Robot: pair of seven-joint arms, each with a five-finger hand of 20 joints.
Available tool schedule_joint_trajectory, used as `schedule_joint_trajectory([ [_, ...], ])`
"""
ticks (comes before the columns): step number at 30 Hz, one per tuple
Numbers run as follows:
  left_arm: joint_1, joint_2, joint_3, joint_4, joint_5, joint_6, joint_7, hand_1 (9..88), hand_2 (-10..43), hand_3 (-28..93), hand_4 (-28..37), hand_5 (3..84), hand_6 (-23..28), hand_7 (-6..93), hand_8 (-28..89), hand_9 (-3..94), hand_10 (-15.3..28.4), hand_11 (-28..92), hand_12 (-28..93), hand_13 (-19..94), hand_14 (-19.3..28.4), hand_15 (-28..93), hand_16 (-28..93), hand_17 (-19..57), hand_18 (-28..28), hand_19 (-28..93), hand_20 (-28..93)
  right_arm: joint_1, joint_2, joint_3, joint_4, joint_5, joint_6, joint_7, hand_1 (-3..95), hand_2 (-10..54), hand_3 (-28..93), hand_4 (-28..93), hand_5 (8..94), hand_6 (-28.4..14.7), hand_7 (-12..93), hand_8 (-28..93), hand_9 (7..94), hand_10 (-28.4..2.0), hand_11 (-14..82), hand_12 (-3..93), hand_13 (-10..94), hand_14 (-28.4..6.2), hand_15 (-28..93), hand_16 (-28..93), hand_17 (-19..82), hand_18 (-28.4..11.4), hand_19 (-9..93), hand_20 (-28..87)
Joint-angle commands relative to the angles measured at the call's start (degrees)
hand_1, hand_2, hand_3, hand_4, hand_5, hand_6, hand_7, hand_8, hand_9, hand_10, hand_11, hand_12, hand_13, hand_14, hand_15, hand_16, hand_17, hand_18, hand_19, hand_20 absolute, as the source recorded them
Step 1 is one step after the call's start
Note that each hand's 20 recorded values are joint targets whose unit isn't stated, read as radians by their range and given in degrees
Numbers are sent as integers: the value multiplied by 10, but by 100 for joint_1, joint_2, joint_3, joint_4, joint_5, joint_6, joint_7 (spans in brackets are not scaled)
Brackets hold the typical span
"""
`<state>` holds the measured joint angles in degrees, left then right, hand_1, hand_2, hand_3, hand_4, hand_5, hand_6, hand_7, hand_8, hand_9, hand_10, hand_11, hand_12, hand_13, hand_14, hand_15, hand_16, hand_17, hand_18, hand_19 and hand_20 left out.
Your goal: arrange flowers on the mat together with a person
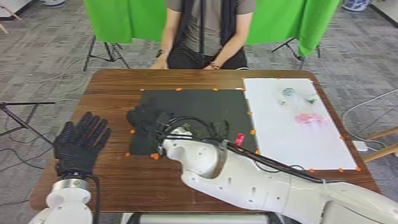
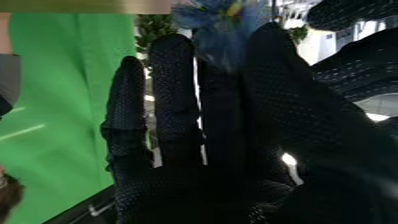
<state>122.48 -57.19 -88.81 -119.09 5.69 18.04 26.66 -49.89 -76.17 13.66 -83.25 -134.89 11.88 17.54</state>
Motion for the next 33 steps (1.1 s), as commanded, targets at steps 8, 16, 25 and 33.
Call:
schedule_joint_trajectory([
  [8, 71, -90, 17, 48, -5, 33, -82, 272, 162, 745, -283, 505, 80, 123, -106, 453, 141, 191, 53, 354, 156, 307, -82, -33, 169, 436, 81, -88, 50, 21, -125, -151, -185, 236, 527, -95, 748, -283, 612, 20, 284, -183, 645, -103, 213, 174, 515, -115, 607, 279, 192, -216, 695, 313],
  [16, 157, -152, -45, 15, -9, 75, -137, 272, 160, 747, -283, 504, 82, 121, -105, 452, 141, 191, 53, 353, 157, 308, -83, -33, 169, 436, 81, -433, 42, 463, -252, -152, -301, 177, 523, -95, 756, -283, 595, 8, 268, -177, 626, -114, 202, 167, 508, -122, 626, 237, 186, -220, 696, 308],
  [25, 428, -380, -295, -110, 67, 113, -370, 267, 163, 741, -283, 504, 82, 120, -105, 451, 142, 190, 53, 352, 157, 308, -83, -33, 168, 435, 81, -1300, 566, 1948, -1491, 944, -681, 210, 450, -95, 785, -283, 550, -17, 244, -164, 576, -143, 179, 155, 487, -131, 520, 172, 182, -219, 678, 267],
  [33, 488, -427, -406, -148, 83, 58, -389, 257, 168, 738, -283, 500, 82, 117, -104, 449, 142, 188, 53, 351, 158, 306, -83, -34, 169, 435, 81, -2299, 1353, 3753, -2621, 3130, -516, 316, 374, -64, 810, -283, 498, -42, 214, -147, 500, -159, 133, 135, 431, -148, 302, 141, 152, -206, 605, 162],
])
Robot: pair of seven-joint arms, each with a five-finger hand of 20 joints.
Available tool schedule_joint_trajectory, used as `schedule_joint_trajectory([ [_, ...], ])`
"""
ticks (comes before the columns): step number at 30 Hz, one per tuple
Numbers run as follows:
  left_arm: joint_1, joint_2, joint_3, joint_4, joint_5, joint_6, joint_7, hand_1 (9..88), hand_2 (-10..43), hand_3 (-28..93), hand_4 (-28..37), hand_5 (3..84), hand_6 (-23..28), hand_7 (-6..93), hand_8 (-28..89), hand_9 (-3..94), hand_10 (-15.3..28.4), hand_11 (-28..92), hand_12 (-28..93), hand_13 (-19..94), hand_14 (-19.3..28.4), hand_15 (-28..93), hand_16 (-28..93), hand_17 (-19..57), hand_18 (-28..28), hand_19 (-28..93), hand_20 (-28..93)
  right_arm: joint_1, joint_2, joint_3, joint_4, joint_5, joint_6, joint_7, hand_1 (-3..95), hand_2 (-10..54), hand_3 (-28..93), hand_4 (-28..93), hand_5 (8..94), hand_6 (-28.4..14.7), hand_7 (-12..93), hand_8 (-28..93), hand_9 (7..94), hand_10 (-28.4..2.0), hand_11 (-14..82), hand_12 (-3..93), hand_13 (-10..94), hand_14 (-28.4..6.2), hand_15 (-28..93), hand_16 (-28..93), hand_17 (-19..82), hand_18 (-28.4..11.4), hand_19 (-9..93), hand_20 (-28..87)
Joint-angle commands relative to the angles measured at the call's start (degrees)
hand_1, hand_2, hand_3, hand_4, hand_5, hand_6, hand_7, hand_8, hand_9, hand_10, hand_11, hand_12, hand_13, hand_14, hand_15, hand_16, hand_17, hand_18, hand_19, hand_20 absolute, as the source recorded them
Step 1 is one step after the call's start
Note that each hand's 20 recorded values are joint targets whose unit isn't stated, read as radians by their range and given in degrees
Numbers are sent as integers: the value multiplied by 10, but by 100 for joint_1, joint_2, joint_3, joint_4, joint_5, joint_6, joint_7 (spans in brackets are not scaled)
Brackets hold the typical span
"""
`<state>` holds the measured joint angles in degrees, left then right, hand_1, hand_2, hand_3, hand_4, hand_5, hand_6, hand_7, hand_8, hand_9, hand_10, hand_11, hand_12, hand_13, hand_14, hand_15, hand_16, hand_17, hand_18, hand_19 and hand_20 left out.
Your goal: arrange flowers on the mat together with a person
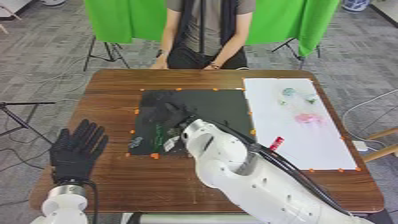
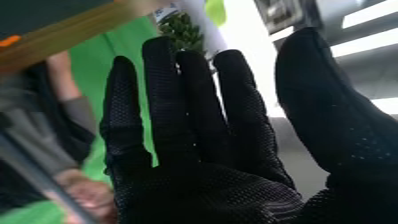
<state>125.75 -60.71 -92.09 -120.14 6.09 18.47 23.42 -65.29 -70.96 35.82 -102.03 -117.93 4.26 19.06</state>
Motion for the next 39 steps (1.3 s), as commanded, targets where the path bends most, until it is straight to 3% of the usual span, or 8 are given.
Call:
schedule_joint_trajectory([
  [1, 168, -80, -88, -44, 43, -4, -56, 257, 169, 737, -283, 500, 82, 117, -104, 449, 141, 187, 53, 351, 158, 306, -83, -34, 169, 434, 81, -1007, 888, 1931, -907, 1863, 62, 105, 361, -47, 809, -283, 484, -44, 208, -145, 487, -159, 128, 133, 418, -153, 286, 142, 145, -201, 588, 150],
  [3, 164, 8, -54, -40, -27, -16, 17, 256, 169, 736, -283, 499, 83, 116, -104, 448, 142, 186, 53, 351, 158, 306, -82, -34, 169, 434, 81, -1496, 1069, 2624, -1187, 2817, -82, -125, 337, -17, 804, -278, 458, -51, 194, -139, 455, -162, 114, 128, 391, -161, 246, 145, 129, -200, 562, 133],
  [7, 244, -37, -126, -74, 3, -36, 30, 252, 169, 740, -283, 499, 82, 115, -103, 447, 141, 185, 53, 351, 158, 304, -82, -35, 169, 433, 81, -2319, 1296, 3719, -1467, 3650, -302, -378, 291, 38, 794, -270, 413, -58, 155, -120, 402, -155, 83, 118, 360, -168, 182, 162, 112, -199, 521, 116],
  [11, 286, -70, -174, -105, 17, -50, 64, 251, 171, 737, -283, 499, 83, 115, -103, 446, 141, 183, 53, 351, 157, 303, -82, -34, 169, 432, 81, -2906, 1675, 4277, -1673, 4601, 343, -414, 268, 61, 787, -265, 399, -55, 139, -110, 387, -142, 73, 112, 353, -171, 133, 178, 107, -196, 481, 110],
  [19, 308, -95, -203, -146, 54, -169, 92, 249, 171, 736, -283, 497, 82, 114, -103, 444, 140, 178, 53, 347, 157, 298, -81, -35, 169, 431, 82, -4499, 1888, 5758, -2134, 5707, 574, -1006, 236, 87, 782, -259, 387, -48, 126, -105, 376, -131, 61, 106, 323, -158, 86, 181, 101, -189, 429, 103],
  [27, 391, -112, -249, -183, 25, -111, 118, 244, 173, 733, -283, 495, 82, 112, -102, 441, 139, 177, 53, 344, 156, 293, -79, -35, 168, 428, 82, -5552, 1694, 6610, -2428, 6001, 1265, -1354, 224, 88, 792, -257, 388, -39, 128, -105, 378, -133, 54, 103, 314, -145, 80, 172, 103, -181, 393, 107],
  [34, 278, -102, -213, -139, 16, -139, 86, 243, 172, 738, -283, 495, 82, 112, -102, 440, 138, 177, 53, 343, 155, 292, -78, -35, 167, 426, 83, -5821, 1582, 6908, -2507, 6154, 1185, -1601, 221, 91, 801, -258, 400, -39, 132, -108, 388, -134, 56, 103, 319, -143, 84, 169, 103, -182, 389, 113],
  [39, 269, -113, -213, -124, 1, -151, 70, 241, 171, 741, -283, 494, 82, 112, -102, 439, 138, 177, 53, 343, 154, 291, -77, -35, 167, 426, 83, -6123, 1348, 7263, -2560, 6142, 543, -1536, 222, 93, 803, -260, 400, -38, 132, -109, 385, -134, 55, 102, 319, -141, 86, 167, 103, -181, 385, 116],
])
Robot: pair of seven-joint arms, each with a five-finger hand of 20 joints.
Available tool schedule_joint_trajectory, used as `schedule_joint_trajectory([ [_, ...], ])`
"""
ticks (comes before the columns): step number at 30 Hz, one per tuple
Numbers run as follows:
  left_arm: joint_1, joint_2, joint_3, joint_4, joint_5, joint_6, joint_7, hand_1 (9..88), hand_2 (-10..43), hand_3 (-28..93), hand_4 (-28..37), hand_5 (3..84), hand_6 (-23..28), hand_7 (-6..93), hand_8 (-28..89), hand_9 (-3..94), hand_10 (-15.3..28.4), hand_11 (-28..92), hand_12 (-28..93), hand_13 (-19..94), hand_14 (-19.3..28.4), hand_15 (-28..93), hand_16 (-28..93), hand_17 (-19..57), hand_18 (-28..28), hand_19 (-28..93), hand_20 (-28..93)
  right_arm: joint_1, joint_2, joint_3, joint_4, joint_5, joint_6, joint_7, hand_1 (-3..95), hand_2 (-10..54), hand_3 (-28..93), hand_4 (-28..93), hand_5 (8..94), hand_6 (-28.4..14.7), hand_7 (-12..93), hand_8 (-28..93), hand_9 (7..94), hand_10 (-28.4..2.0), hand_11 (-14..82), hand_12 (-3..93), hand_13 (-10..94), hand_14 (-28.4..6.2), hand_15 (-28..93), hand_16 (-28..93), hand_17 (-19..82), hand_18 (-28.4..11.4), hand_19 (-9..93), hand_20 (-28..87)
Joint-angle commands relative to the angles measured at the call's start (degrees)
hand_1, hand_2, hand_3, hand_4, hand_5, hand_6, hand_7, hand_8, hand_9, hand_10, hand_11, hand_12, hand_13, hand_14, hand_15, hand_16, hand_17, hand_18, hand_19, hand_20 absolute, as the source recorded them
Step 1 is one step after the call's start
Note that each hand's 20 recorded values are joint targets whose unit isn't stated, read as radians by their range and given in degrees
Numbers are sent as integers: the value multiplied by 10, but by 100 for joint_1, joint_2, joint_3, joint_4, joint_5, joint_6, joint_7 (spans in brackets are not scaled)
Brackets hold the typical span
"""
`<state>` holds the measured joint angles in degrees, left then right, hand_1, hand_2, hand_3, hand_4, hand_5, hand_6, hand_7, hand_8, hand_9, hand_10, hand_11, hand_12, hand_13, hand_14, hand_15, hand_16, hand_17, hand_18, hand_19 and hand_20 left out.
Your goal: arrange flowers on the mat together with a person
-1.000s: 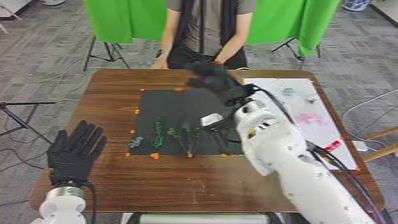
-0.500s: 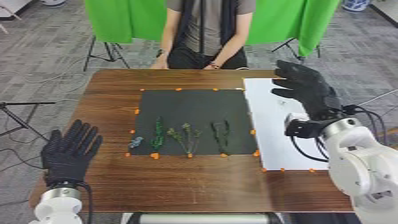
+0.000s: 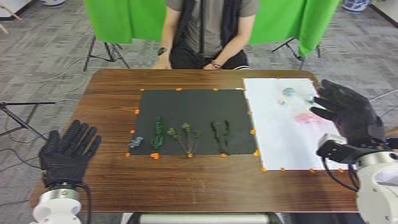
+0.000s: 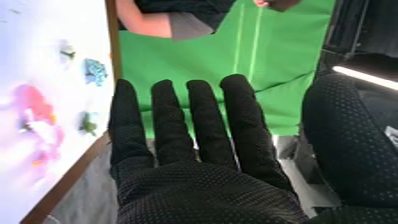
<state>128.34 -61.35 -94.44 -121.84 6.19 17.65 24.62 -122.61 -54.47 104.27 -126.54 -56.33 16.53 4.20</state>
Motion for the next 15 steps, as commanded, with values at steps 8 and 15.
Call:
schedule_joint_trajectory([
  [8, 9, -36, 69, -68, -175, 432, -53, 242, 169, 741, -283, 496, 83, 114, -102, 440, 139, 179, 54, 345, 157, 293, -77, -36, 167, 426, 84, -652, -646, 883, -183, 25, -1278, 43, 223, 93, 804, -260, 401, -36, 131, -108, 382, -134, 50, 103, 315, -142, 85, 165, 104, -182, 377, 120],
  [15, 16, -82, 95, -70, -190, 392, -71, 246, 180, 742, -283, 509, 86, 118, -103, 457, 144, 189, 53, 355, 159, 306, -81, -33, 169, 434, 85, -568, -1149, 1243, -154, -83, -2525, 178, 219, 93, 802, -258, 403, -34, 128, -107, 382, -133, 45, 103, 313, -143, 86, 164, 103, -185, 366, 121],
])
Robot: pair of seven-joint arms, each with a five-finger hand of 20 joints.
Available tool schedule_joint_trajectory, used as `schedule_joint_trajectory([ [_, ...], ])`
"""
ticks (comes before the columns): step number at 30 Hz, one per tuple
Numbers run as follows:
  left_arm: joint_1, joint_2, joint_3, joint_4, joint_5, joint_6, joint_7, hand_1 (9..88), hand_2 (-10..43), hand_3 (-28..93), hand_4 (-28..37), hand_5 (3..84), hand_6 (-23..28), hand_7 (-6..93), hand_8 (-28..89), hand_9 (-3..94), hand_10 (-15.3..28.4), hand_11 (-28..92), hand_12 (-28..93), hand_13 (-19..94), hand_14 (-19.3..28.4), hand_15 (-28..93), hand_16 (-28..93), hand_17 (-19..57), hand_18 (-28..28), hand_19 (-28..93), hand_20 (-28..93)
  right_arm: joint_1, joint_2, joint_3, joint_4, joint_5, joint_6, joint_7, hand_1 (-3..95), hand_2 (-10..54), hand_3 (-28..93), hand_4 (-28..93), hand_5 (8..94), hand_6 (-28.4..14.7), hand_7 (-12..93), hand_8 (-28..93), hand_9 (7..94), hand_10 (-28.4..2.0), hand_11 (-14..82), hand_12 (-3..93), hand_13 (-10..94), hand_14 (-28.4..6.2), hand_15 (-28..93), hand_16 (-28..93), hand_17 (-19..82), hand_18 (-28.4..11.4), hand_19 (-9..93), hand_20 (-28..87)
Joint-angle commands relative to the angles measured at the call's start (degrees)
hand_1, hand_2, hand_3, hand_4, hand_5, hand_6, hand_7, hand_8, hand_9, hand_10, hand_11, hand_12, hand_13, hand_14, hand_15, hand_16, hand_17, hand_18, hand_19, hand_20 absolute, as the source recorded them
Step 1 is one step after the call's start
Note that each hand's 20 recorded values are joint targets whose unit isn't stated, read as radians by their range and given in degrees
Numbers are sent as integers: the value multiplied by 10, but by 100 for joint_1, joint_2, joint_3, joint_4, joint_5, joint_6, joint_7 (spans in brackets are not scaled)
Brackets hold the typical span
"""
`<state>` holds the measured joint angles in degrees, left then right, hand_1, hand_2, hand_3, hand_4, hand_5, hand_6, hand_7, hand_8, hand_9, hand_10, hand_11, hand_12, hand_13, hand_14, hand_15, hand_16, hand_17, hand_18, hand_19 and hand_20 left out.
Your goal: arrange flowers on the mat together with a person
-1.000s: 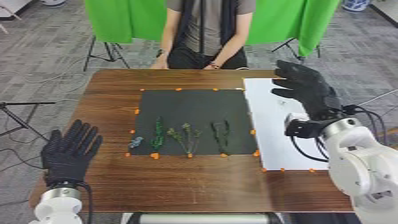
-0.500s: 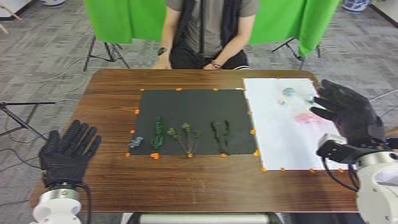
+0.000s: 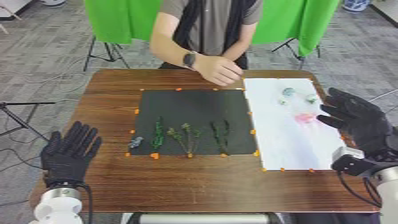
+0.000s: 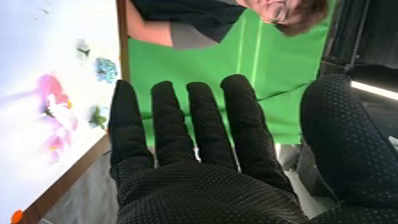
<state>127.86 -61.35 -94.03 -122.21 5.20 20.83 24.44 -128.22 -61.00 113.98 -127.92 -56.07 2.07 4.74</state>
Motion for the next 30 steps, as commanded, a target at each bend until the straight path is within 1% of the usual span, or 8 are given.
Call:
schedule_joint_trajectory([
  [1, 76, -88, 52, -43, -108, 87, -53, 247, 180, 741, -283, 509, 86, 119, -103, 457, 144, 190, 53, 356, 159, 307, -81, -33, 169, 435, 85, -4, -576, 336, -11, -78, -1180, 153, 219, 93, 802, -258, 403, -34, 128, -107, 382, -132, 45, 103, 313, -143, 86, 164, 102, -186, 366, 122],
  [17, 78, -120, 28, -33, -46, 186, -85, 262, 181, 746, -283, 515, 86, 123, -105, 462, 143, 195, 53, 360, 161, 315, -86, -33, 170, 442, 83, 285, -2096, 1708, 28, 158, -3446, 922, 214, 92, 804, -254, 407, -29, 126, -104, 388, -131, 38, 106, 316, -148, 89, 165, 100, -190, 361, 130],
  [18, 74, -113, 37, -26, -61, 153, -96, 263, 182, 747, -283, 515, 86, 124, -105, 463, 144, 196, 53, 361, 161, 316, -86, -33, 170, 443, 84, 210, -417, 50, 356, 26, -1357, 79, 214, 92, 803, -253, 408, -29, 126, -104, 389, -131, 39, 107, 318, -149, 90, 166, 100, -191, 361, 131],
  [19, 70, -103, 45, -25, -67, 142, -106, 264, 182, 747, -283, 515, 85, 125, -105, 463, 144, 196, 53, 361, 161, 317, -86, -33, 171, 444, 84, 166, -661, 316, 360, 12, -1758, 163, 213, 92, 803, -253, 409, -29, 125, -104, 391, -131, 40, 108, 319, -150, 91, 166, 99, -192, 362, 132],
  [20, 78, -106, 36, -26, -48, 125, -122, 266, 183, 747, -283, 515, 86, 125, -105, 463, 144, 197, 53, 361, 161, 318, -87, -33, 171, 445, 84, 319, -200, -238, 317, 0, -1131, 144, 213, 92, 802, -253, 411, -29, 125, -104, 392, -131, 40, 108, 319, -150, 91, 167, 99, -193, 362, 133],
  [23, 88, -87, 20, -28, -43, 127, -93, 267, 182, 747, -283, 516, 85, 126, -106, 464, 144, 197, 53, 361, 160, 318, -88, -33, 171, 445, 84, 742, 283, -956, 333, -51, -441, 238, 211, 93, 800, -252, 418, -29, 124, -103, 393, -132, 39, 109, 320, -151, 91, 168, 98, -194, 361, 134],
  [24, 83, -84, 11, -20, -48, 130, -94, 267, 182, 747, -283, 515, 85, 126, -106, 464, 144, 197, 53, 361, 160, 319, -88, -33, 171, 445, 84, 459, -20, -463, 321, -4, -1003, 221, 211, 93, 799, -252, 418, -29, 124, -103, 393, -132, 39, 109, 320, -151, 90, 168, 98, -194, 361, 134],
  [30, 77, -88, 32, -13, -35, 126, -98, 267, 180, 748, -283, 515, 85, 126, -106, 464, 144, 196, 52, 361, 160, 319, -89, -34, 172, 445, 84, 663, 164, -817, 341, -18, -741, 279, 211, 94, 797, -250, 421, -30, 124, -102, 393, -132, 39, 110, 321, -151, 90, 169, 99, -194, 360, 135],
])
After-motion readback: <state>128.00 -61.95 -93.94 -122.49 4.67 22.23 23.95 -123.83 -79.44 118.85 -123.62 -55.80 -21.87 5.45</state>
